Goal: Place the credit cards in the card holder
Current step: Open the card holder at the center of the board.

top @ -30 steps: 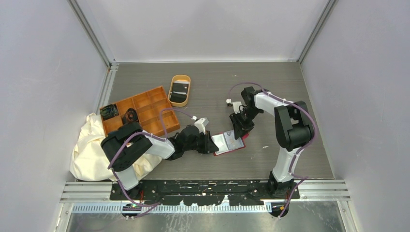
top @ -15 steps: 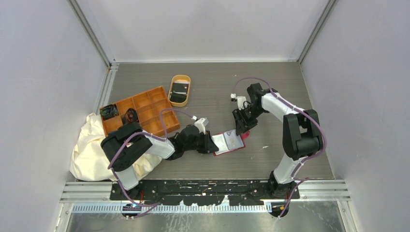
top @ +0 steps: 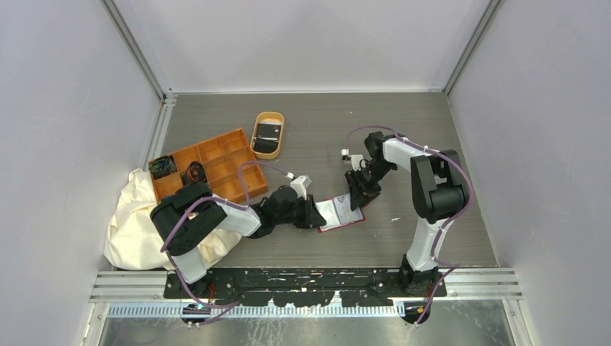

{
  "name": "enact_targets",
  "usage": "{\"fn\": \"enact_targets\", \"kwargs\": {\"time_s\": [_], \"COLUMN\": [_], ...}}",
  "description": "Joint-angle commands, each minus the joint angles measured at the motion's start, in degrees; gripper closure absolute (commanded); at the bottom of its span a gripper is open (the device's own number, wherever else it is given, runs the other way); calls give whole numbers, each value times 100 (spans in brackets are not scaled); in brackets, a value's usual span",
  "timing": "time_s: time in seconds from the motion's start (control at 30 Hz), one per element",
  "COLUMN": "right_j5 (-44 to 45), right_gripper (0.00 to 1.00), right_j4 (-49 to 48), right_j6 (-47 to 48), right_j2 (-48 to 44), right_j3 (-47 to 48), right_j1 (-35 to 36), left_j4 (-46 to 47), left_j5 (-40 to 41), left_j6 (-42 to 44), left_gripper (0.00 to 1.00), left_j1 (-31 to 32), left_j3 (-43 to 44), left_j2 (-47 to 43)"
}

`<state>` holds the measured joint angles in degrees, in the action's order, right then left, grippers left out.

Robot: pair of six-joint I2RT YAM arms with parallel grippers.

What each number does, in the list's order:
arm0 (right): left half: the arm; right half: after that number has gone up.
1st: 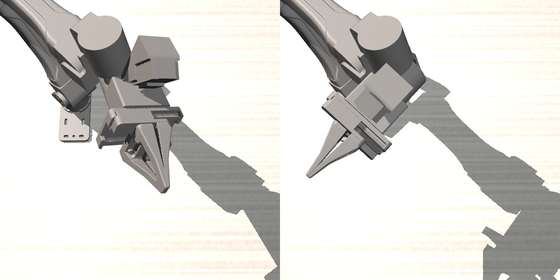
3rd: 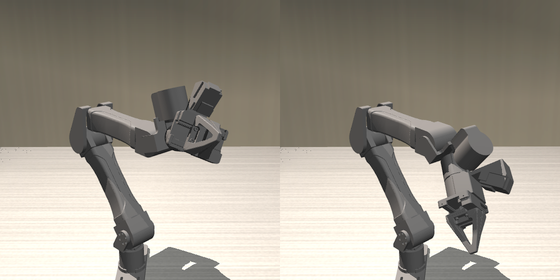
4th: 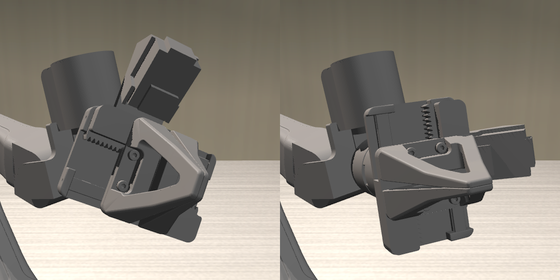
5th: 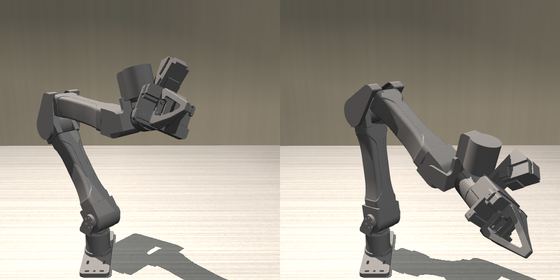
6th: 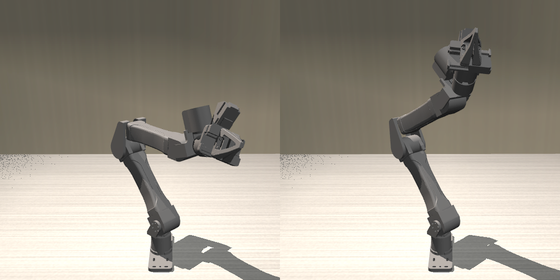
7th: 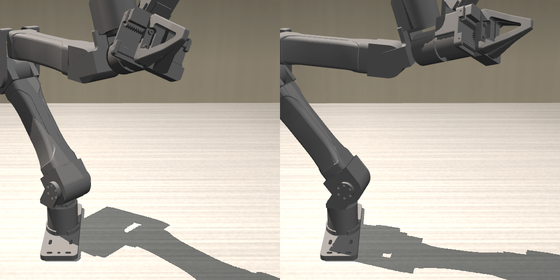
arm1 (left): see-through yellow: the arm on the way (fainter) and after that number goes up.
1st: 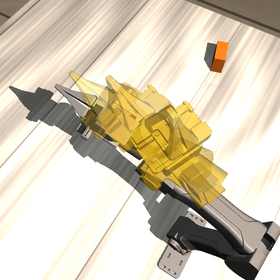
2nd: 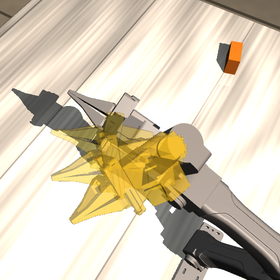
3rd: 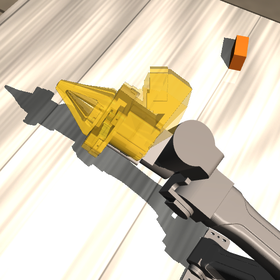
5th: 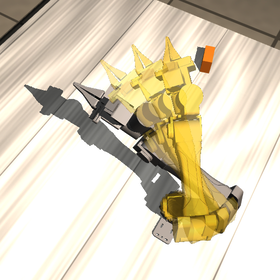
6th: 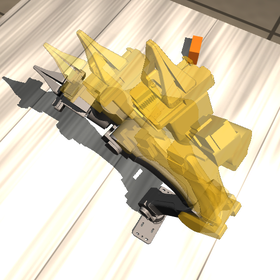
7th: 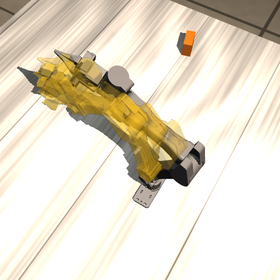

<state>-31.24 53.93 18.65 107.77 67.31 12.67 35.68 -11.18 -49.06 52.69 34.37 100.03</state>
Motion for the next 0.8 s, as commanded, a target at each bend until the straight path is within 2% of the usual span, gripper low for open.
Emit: {"fn": "enact_targets", "kwargs": {"time_s": [0.0, 0.23, 0.33, 0.57, 0.77], "right_j5": [-88, 205, -136, -542, -482], "right_gripper": [56, 53, 52, 54, 56], "right_j4": [83, -218, -199, 145, 197], "right_j6": [47, -48, -39, 87, 62], "right_j2": [112, -763, -1096, -611, -167], "right_j3": [144, 33, -60, -39, -24], "right_j1": [17, -61, -133, -133, -134], "left_j4": [1, 44, -7, -151, -189], "left_j5": [-22, -15, 2, -12, -35], "left_j6": [54, 29, 28, 20, 1], "left_gripper": [83, 82, 82, 82, 82], "left_j1": [-39, -41, -39, -40, -39], "left_j3": [149, 102, 121, 197, 223], "left_j2": [15, -3, -40, -81, -80]}}
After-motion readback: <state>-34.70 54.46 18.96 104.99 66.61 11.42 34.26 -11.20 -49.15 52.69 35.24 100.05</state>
